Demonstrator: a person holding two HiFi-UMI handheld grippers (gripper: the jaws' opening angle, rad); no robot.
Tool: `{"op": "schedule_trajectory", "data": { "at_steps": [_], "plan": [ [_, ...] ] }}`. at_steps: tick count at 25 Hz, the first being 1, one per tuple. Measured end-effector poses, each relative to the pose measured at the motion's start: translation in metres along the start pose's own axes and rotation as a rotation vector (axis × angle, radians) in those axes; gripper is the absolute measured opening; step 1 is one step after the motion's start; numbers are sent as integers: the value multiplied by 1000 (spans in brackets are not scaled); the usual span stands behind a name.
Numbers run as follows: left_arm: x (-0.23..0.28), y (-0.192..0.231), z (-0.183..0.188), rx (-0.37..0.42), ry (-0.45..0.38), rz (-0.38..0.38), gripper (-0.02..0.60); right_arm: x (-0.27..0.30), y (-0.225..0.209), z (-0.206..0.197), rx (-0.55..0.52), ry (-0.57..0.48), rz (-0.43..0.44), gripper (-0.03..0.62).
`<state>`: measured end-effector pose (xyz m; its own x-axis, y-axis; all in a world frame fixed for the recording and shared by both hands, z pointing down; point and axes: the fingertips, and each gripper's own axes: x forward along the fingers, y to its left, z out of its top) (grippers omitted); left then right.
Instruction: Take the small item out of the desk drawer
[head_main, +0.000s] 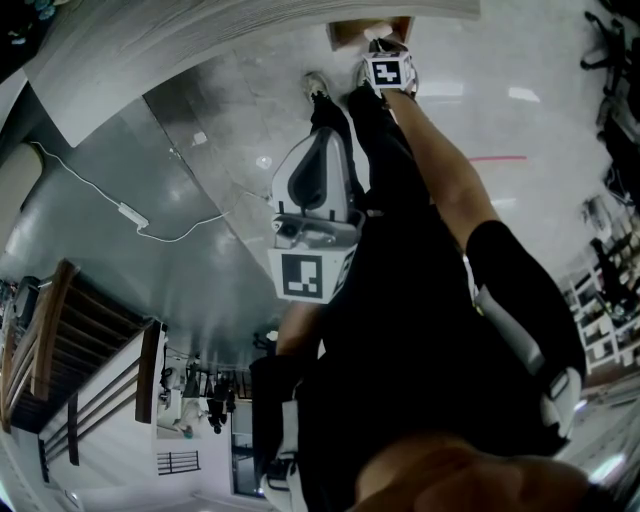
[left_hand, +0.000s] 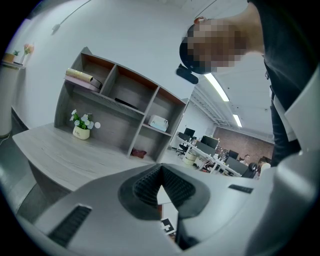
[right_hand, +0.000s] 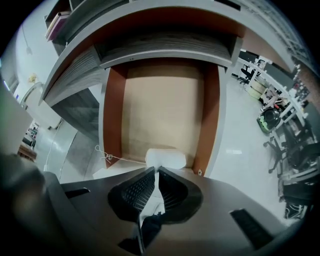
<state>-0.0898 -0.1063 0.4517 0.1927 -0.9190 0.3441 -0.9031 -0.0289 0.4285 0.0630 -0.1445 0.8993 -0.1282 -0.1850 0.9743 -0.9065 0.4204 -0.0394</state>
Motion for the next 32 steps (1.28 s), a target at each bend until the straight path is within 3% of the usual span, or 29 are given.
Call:
{"op": "schedule_trajectory", "data": {
  "at_steps": [32],
  "plan": [
    [-39,-27,6,31,-52,-37,-3,-55,1,-9,50,-83,49,8]
  ]
}}
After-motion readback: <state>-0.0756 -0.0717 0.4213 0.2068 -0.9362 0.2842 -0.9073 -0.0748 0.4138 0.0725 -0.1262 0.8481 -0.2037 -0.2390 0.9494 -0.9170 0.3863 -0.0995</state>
